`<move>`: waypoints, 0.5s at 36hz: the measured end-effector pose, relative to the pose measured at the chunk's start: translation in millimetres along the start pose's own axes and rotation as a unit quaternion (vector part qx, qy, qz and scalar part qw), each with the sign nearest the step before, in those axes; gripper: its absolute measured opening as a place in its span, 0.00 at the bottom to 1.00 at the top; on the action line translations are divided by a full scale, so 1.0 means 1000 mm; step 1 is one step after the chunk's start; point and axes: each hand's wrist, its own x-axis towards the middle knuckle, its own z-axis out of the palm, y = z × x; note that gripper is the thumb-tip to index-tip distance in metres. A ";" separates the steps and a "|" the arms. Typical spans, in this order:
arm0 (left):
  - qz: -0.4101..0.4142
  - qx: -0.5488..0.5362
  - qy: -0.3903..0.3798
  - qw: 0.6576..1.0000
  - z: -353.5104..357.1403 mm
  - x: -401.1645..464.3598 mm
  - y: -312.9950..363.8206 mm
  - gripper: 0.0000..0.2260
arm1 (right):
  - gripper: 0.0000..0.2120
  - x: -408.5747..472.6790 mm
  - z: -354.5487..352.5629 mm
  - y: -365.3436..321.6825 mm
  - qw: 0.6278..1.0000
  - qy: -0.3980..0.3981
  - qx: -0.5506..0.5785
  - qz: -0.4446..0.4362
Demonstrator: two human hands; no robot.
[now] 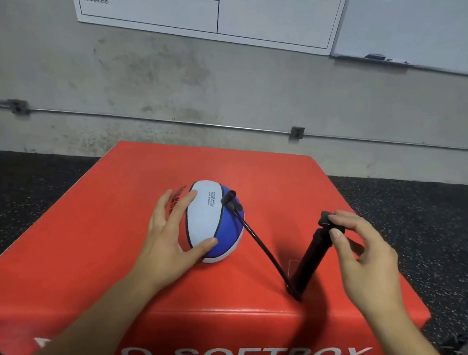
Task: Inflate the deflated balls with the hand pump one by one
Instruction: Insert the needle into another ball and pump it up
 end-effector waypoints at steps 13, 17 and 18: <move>0.002 0.021 0.010 1.000 -0.008 0.001 0.007 0.46 | 0.14 0.002 0.001 0.005 1.000 0.001 0.022 -0.003; 0.039 0.032 0.051 0.997 -0.012 0.004 0.026 0.46 | 0.14 0.002 -0.001 0.007 1.000 0.005 0.030 0.002; 0.057 0.036 0.064 0.996 -0.011 0.004 0.035 0.45 | 0.13 0.002 -0.001 0.008 1.000 0.006 0.030 0.004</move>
